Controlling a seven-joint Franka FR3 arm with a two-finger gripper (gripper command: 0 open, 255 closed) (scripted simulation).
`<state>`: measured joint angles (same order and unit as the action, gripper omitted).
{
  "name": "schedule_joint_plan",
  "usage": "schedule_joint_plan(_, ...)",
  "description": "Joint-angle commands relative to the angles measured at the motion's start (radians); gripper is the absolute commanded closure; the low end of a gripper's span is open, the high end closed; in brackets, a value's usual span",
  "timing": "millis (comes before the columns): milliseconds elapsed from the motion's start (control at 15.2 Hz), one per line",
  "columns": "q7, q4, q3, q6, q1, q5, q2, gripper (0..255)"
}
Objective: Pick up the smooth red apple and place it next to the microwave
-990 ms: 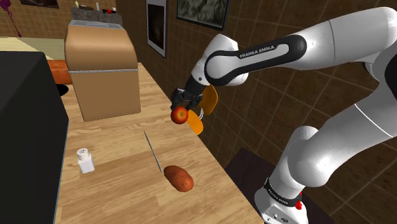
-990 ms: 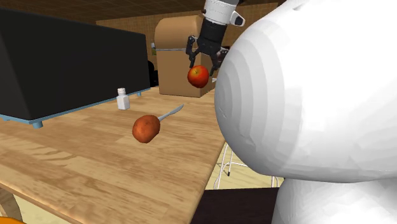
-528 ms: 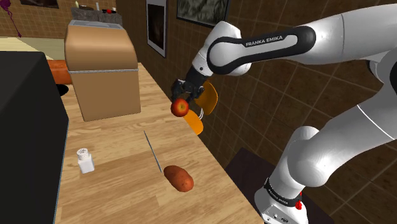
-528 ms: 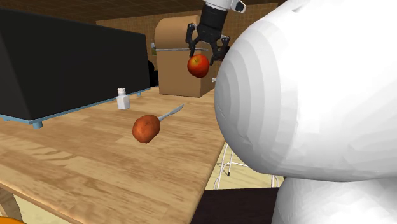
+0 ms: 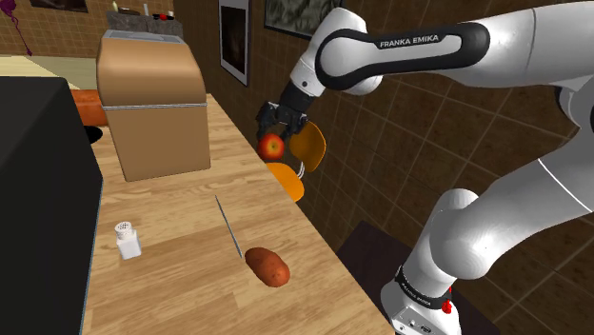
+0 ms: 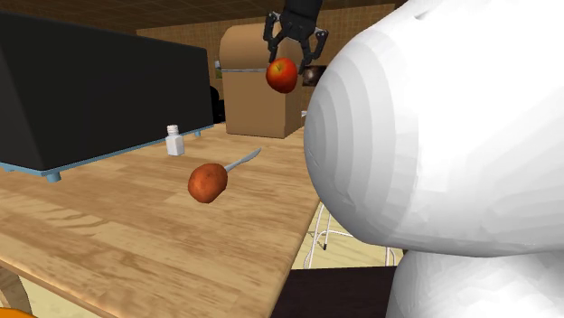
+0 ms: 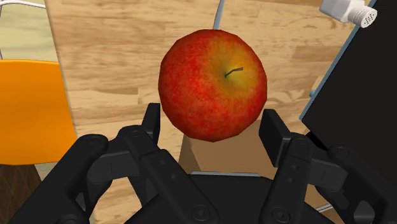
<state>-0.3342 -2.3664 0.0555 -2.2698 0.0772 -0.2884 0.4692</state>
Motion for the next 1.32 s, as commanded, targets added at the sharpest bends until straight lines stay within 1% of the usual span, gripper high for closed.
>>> schedule_joint_plan(0,-0.007,0.022,0.0,0.028,-0.002,0.005,0.005,255)
schedule_joint_plan(1254,-0.064,0.284,-0.007,0.274,-0.015,0.042,-0.005,255)
